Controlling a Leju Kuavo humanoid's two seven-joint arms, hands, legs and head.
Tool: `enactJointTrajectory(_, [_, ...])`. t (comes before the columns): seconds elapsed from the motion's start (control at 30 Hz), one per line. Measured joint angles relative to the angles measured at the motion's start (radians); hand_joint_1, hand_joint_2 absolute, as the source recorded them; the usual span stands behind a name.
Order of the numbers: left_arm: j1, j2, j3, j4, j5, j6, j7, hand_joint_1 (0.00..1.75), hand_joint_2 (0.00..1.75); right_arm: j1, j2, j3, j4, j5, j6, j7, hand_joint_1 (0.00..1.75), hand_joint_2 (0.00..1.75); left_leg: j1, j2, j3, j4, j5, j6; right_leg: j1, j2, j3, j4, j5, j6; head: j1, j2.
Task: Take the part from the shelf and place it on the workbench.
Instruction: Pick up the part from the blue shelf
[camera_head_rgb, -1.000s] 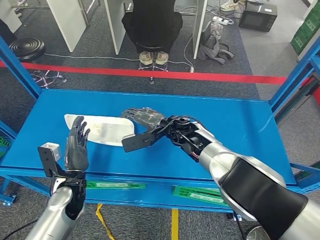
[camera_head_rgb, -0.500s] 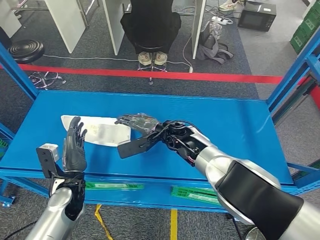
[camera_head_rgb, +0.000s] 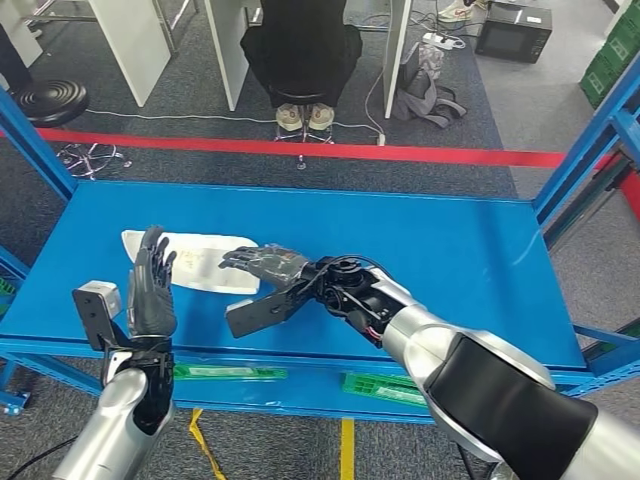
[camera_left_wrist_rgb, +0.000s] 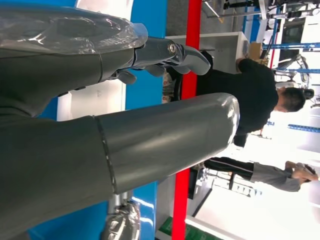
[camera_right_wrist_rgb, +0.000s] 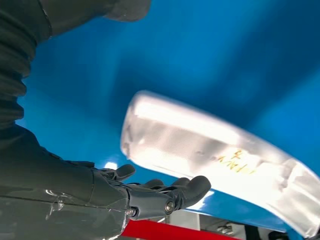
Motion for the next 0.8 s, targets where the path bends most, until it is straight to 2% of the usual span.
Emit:
enactJointTrajectory(0.7, [-0.002,-0.013,0.000,0.000,0.013,-0.014,-0.009,0.00,0.00,0.037,0.018,0.023,0.003,-0.016,0.010,0.023,0.00,1.75,0.000,0.000,0.000,0.000,0.000,0.000,0.000,0.000,0.000,0.000,0.000,0.000,0.000,0.000])
enactJointTrajectory(0.8, [-0.002,-0.013,0.000,0.000,0.012,-0.020,-0.009,0.00,0.00,0.039,0.018,0.027,0.005,-0.017,0.014,0.026,1.31,1.75,0.000,0.000,0.000,0.000,0.000,0.000,0.000,0.000,0.000,0.000,0.000,0.000,0.000,0.000])
